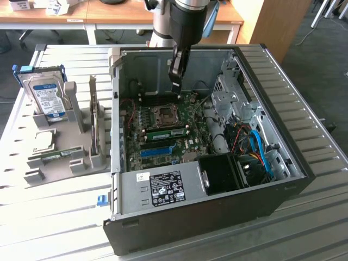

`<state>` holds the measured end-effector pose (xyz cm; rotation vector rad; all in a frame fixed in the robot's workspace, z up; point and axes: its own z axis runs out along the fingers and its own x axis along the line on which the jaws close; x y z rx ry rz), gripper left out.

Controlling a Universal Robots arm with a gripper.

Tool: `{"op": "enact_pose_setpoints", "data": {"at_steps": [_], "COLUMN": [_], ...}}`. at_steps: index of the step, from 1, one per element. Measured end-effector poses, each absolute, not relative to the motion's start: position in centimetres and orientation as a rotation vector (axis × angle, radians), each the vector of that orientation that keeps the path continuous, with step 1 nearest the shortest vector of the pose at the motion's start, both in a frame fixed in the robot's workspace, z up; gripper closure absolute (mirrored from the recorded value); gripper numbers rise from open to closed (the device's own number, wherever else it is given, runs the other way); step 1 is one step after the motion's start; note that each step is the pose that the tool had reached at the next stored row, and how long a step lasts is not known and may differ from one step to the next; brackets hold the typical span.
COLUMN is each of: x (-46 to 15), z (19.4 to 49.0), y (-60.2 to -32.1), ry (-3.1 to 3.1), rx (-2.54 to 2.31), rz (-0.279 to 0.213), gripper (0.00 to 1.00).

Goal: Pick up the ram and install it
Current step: 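Press down the ram until it locks into place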

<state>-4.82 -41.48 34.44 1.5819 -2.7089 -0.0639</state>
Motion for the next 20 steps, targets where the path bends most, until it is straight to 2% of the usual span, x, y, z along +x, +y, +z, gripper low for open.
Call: {"op": "enact_pose_setpoints", "data": {"at_steps": [20], "x": [-4.82], "z": [34.44], "y": [-41.48], "ry": [-2.901], "rx": [1.209], "rz": [-0.064], "gripper": [0.89]}}
